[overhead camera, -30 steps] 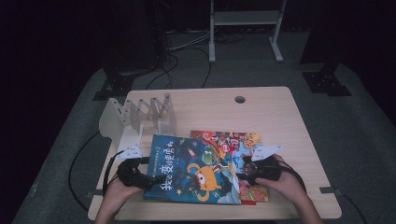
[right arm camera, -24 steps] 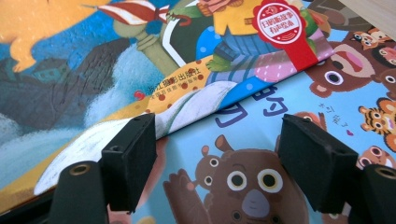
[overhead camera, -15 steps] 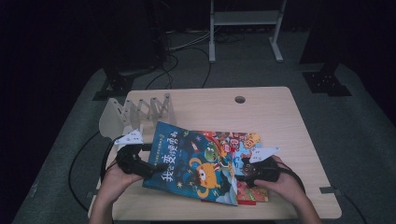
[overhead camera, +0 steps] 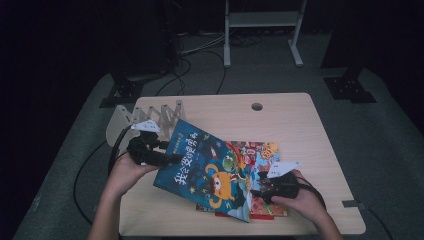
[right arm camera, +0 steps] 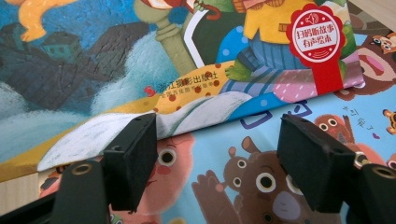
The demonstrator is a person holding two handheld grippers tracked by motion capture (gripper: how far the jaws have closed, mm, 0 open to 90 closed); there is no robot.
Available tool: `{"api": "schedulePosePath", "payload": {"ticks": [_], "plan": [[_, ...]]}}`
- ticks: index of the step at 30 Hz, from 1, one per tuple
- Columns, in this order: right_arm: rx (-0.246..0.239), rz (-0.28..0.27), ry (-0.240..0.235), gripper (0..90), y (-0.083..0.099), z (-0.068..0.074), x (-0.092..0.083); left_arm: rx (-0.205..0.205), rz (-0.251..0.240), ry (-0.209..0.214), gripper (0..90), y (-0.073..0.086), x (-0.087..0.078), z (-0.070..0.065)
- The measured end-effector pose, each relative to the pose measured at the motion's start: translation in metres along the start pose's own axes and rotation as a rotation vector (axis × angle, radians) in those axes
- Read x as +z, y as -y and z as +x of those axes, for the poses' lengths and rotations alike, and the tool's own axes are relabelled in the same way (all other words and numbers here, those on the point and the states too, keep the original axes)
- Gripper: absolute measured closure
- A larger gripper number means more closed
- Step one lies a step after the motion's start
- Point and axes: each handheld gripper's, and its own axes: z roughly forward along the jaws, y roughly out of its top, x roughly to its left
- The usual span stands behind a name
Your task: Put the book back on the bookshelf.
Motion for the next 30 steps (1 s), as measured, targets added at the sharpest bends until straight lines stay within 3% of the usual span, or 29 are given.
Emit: {"api": "schedulePosePath", "payload": {"ticks": [8, 12, 17, 21, 27, 30], "plan": [[0.001, -0.012, -0.003, 30.4, 0.000, 0.007, 0.001, -0.056, -0.014, 0.066, 47.3, -0.010, 0.001, 0.009], [-0.006, -0.008, -0.015, 29.7, -0.003, 0.011, 0.004, -0.060, 0.000, 0.082, 51.2, -0.020, -0.001, 0.012], [-0.014, -0.002, -0.025, 28.2, -0.010, 0.016, 0.011, -0.060, -0.010, 0.113, 57.8, -0.035, -0.006, 0.016], [0.007, -0.006, -0.031, 28.2, -0.016, 0.019, 0.018, -0.054, 0.000, 0.127, 61.8, -0.047, -0.007, 0.020], [0.005, 0.002, -0.018, 28.2, -0.025, 0.022, 0.027, -0.034, 0.057, 0.134, 65.4, -0.076, -0.006, 0.026], [0.014, -0.001, 0.023, 29.0, -0.024, 0.016, 0.026, -0.027, 0.081, 0.136, 66.7, -0.088, -0.005, 0.025]]}}
